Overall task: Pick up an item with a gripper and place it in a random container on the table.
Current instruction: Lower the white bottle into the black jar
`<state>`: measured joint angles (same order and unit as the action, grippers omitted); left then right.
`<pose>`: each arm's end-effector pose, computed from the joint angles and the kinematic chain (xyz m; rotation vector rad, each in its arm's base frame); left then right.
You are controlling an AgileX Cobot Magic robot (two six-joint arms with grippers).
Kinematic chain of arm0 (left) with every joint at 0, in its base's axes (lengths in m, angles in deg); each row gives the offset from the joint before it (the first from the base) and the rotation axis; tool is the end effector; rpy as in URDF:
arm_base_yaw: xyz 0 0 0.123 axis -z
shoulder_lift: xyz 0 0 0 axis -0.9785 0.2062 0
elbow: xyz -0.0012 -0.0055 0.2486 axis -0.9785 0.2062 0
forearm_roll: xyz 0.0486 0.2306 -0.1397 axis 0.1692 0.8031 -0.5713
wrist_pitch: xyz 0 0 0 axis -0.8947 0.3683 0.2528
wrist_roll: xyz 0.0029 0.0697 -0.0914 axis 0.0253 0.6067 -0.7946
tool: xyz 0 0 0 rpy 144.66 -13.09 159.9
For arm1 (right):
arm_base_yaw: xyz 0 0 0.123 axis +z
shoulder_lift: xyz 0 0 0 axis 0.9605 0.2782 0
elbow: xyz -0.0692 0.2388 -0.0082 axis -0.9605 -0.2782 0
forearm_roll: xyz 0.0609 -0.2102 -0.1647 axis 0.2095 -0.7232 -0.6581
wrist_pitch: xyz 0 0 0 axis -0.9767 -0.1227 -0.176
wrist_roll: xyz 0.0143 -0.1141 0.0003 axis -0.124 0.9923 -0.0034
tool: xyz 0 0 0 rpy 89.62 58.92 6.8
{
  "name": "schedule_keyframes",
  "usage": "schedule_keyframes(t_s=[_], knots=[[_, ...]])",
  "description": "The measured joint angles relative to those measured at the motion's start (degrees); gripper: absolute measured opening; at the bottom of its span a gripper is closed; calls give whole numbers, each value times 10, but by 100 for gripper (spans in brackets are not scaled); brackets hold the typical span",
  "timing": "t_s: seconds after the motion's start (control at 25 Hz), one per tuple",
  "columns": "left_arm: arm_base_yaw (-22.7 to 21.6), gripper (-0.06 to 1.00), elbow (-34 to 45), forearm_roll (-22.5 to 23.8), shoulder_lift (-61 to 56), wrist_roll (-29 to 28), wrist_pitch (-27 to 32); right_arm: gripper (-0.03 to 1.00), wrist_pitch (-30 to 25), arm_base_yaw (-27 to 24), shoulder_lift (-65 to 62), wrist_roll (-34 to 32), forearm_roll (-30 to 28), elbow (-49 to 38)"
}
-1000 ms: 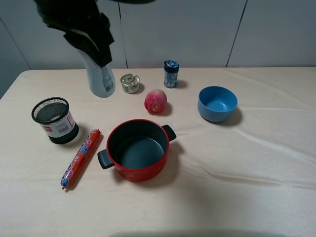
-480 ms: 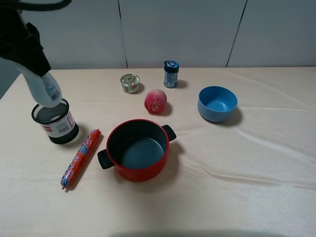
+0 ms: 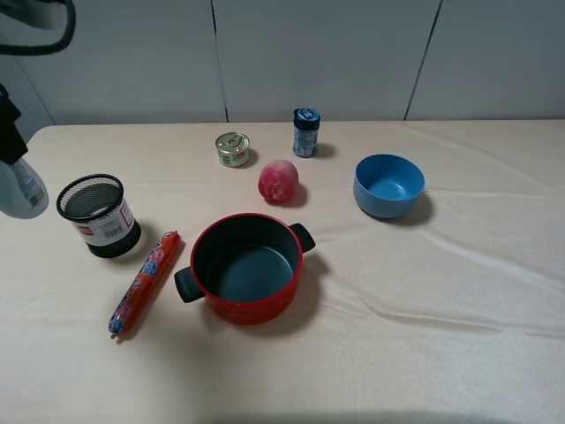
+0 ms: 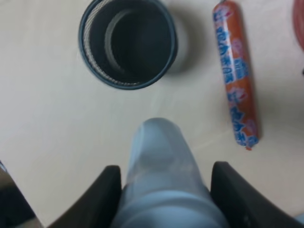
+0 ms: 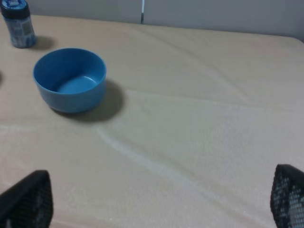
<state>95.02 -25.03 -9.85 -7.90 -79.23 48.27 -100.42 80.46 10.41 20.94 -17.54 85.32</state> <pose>0.2673 -0.0657 0.2729 0.6395 2.6904 0.1544 0.0747 0.0018 0.2807 -0.1136 1.9935 -0.0091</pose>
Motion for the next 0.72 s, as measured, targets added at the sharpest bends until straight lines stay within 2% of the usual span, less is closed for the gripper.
schedule_keyframes(t_s=[0.24, 0.72], knots=[[-27, 44, 30, 17, 0, 0, -14, 69, 0, 0, 0, 0, 0, 0], [-46, 44, 62, 20, 0, 0, -149, 69, 0, 0, 0, 0, 0, 0]])
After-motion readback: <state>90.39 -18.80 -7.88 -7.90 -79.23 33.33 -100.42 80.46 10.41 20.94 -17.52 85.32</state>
